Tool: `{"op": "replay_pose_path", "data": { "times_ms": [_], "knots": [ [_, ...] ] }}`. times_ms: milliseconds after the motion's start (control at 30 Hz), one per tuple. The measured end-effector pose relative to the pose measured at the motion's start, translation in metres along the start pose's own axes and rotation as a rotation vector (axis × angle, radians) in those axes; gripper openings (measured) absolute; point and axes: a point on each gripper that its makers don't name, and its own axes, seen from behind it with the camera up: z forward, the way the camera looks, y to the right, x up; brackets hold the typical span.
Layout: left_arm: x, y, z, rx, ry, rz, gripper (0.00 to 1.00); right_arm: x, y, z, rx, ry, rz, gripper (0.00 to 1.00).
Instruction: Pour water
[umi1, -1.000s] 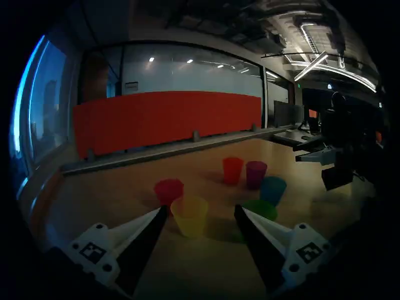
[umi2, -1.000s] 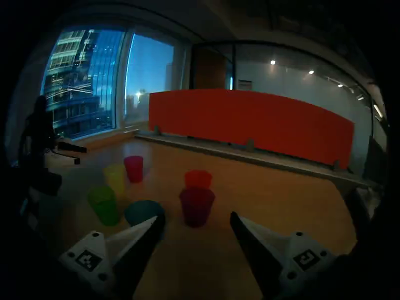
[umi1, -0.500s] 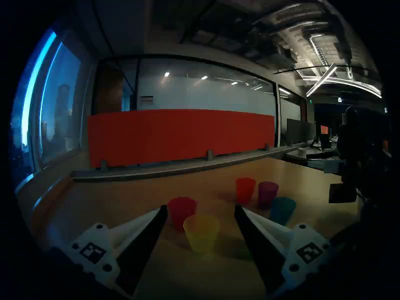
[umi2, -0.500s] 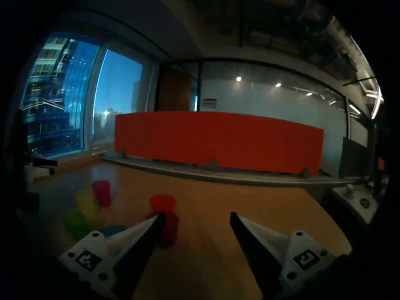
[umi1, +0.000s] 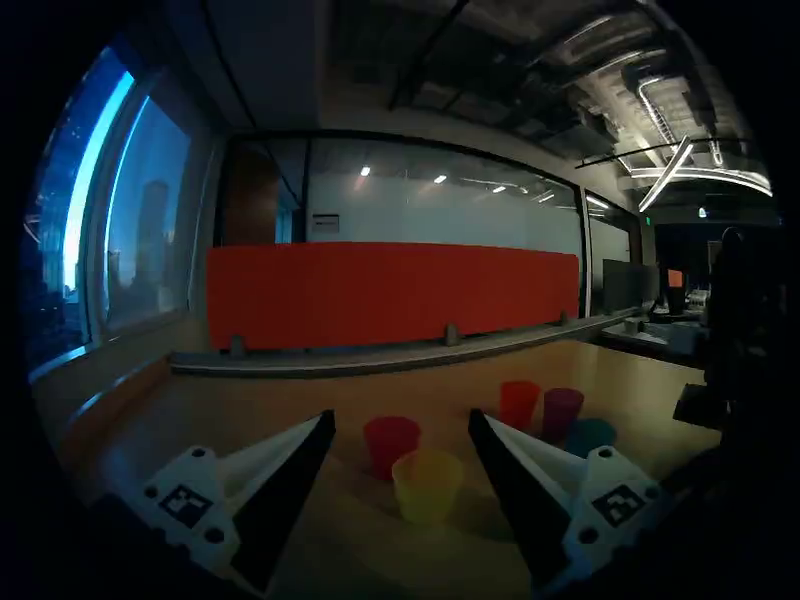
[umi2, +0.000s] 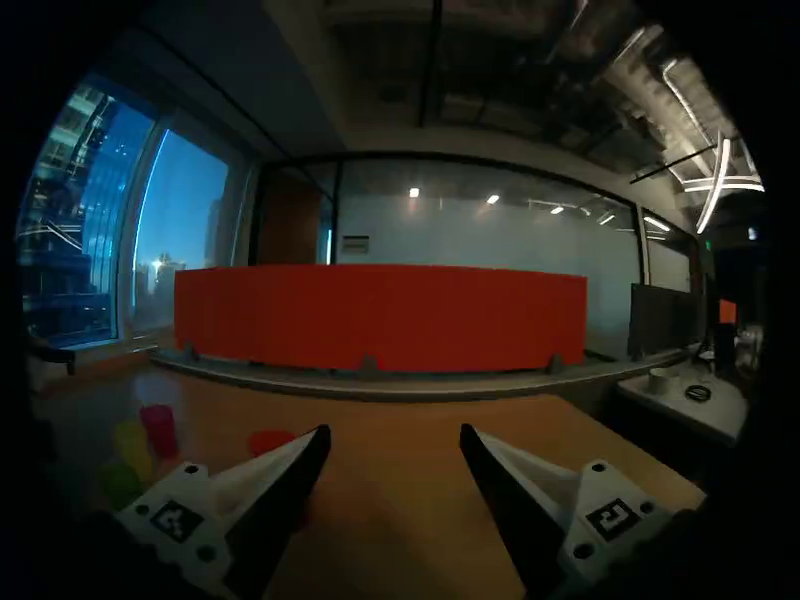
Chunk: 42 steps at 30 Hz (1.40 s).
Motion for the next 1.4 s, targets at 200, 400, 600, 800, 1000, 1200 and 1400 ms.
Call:
{"op": "replay_pose_path", "data": {
  "times_ms": [200, 400, 600, 800, 1000, 1200, 1400],
  "knots": [
    [0.006, -0.007, 0.003, 0.037, 0.025, -0.015, 0.99, 0.003, 0.002, -0.002, -0.039, 0.027, -0.002, 1.00],
    [0.010, -0.017, 0.004, 0.072, 0.040, -0.030, 0.99, 0.002, 0.001, -0.003, -0.050, 0.035, 0.003, 1.00],
    [0.012, -0.024, 0.004, 0.098, 0.050, -0.016, 0.99, 0.007, 0.005, -0.005, -0.068, 0.053, -0.005, 1.00],
    [0.015, -0.032, 0.003, 0.139, 0.064, -0.003, 0.99, 0.005, 0.003, -0.008, -0.070, 0.050, -0.005, 1.00],
    [0.018, -0.036, 0.004, 0.166, 0.083, 0.014, 0.99, -0.002, 0.002, -0.010, -0.072, 0.032, 0.007, 1.00],
    [0.017, -0.037, 0.005, 0.191, 0.101, 0.043, 0.99, -0.004, 0.003, -0.011, -0.077, 0.022, 0.002, 1.00],
    [0.008, -0.039, 0.006, 0.209, 0.108, 0.052, 1.00, -0.001, 0.003, -0.014, -0.083, 0.004, -0.015, 1.00]
  ]
}}
